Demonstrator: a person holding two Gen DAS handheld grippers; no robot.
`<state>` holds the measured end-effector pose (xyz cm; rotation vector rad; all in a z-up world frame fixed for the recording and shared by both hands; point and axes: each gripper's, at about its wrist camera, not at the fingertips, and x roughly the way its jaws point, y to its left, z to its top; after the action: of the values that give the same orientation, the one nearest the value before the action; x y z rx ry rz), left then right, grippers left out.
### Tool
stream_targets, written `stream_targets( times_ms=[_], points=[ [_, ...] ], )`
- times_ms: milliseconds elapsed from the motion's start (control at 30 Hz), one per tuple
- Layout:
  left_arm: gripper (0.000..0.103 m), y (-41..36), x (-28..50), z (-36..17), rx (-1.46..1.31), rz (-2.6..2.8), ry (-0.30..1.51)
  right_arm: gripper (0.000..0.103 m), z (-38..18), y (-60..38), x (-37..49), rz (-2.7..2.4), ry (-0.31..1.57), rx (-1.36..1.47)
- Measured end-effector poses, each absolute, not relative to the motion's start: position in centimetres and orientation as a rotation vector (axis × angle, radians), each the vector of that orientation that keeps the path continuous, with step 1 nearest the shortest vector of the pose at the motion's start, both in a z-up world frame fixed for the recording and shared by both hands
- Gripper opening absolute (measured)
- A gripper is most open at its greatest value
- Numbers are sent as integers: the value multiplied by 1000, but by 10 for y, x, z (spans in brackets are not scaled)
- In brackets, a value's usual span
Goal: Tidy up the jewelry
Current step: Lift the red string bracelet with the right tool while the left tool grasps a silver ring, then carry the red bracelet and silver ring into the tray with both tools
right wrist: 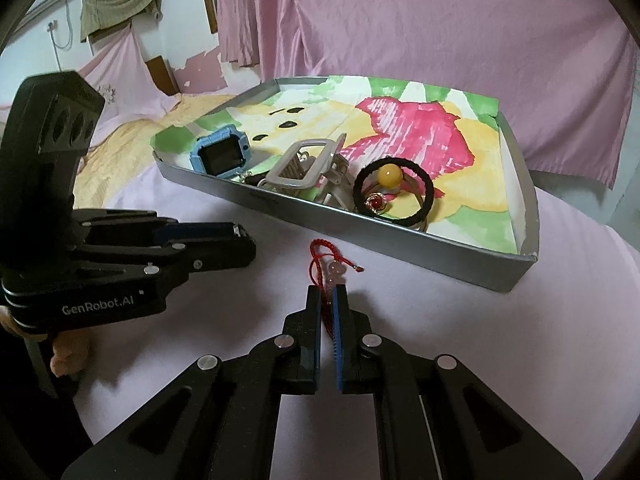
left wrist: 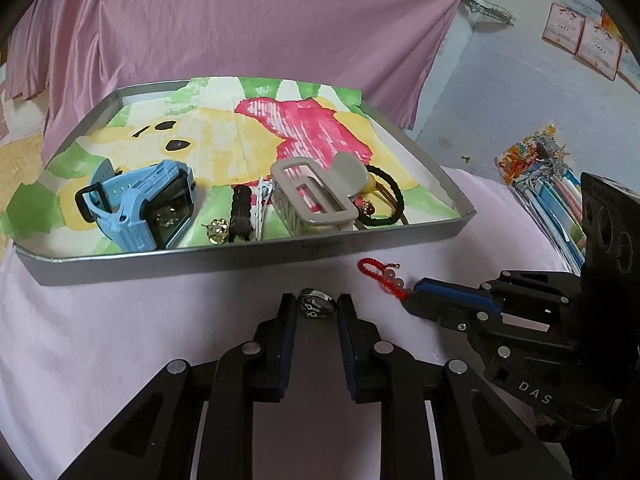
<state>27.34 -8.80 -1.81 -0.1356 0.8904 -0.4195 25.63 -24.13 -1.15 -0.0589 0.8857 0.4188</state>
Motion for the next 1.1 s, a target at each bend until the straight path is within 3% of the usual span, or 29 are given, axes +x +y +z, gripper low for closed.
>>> stream_targets(
  times_ms=[500, 733, 1100],
  points=[
    [20, -85, 264, -17, -143, -423, 880, 6, -13, -239, 257, 413, 902, -52],
    [20, -77, 263, -18, -156, -404, 881, 23, -15, -228, 267, 435, 911, -83],
    [20, -71, 264, -18, -169, -392, 883, 23, -15, -214, 274, 410, 903, -149]
  ],
)
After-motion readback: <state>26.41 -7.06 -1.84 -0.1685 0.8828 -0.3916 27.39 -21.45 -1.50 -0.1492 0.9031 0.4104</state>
